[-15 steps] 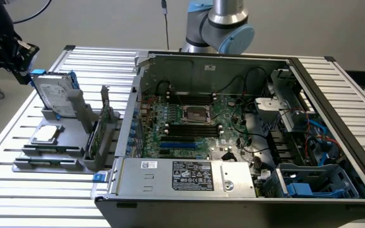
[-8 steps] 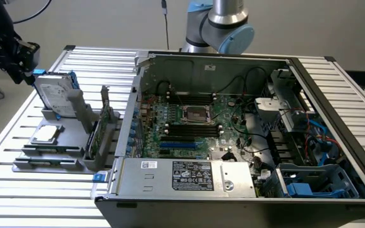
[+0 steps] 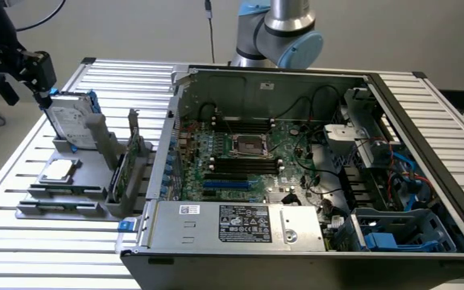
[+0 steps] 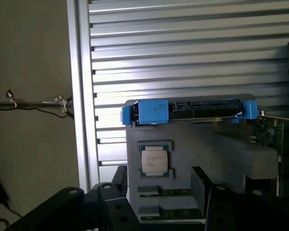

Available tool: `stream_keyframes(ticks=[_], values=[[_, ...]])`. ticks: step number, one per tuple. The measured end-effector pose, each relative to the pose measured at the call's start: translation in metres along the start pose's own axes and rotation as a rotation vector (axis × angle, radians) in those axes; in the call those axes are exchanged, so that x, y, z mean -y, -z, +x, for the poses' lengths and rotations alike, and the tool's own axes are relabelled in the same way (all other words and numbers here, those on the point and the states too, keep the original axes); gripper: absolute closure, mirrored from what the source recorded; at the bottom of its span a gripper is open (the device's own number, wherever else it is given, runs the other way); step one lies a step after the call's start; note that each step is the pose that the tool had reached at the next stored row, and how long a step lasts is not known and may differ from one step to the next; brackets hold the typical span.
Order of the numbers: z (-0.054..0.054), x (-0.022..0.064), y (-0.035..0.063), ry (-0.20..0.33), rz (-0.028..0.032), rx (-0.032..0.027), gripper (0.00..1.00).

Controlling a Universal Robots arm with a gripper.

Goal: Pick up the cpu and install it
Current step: 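Pick up the cpu and move it towards the insertion slot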

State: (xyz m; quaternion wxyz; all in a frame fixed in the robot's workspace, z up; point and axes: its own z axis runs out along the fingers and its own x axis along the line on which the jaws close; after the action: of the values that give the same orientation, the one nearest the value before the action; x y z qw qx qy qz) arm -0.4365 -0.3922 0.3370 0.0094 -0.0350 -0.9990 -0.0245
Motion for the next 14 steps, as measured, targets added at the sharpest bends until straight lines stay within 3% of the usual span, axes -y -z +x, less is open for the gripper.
stream_keyframes(ticks=[1,14], values=[[0.001,0.0001,-0.0018,0.0,0.0,0.0,0.35],[0.005,0.0017,-0.0255,0.014,0.0003,-0.0006,0.35]])
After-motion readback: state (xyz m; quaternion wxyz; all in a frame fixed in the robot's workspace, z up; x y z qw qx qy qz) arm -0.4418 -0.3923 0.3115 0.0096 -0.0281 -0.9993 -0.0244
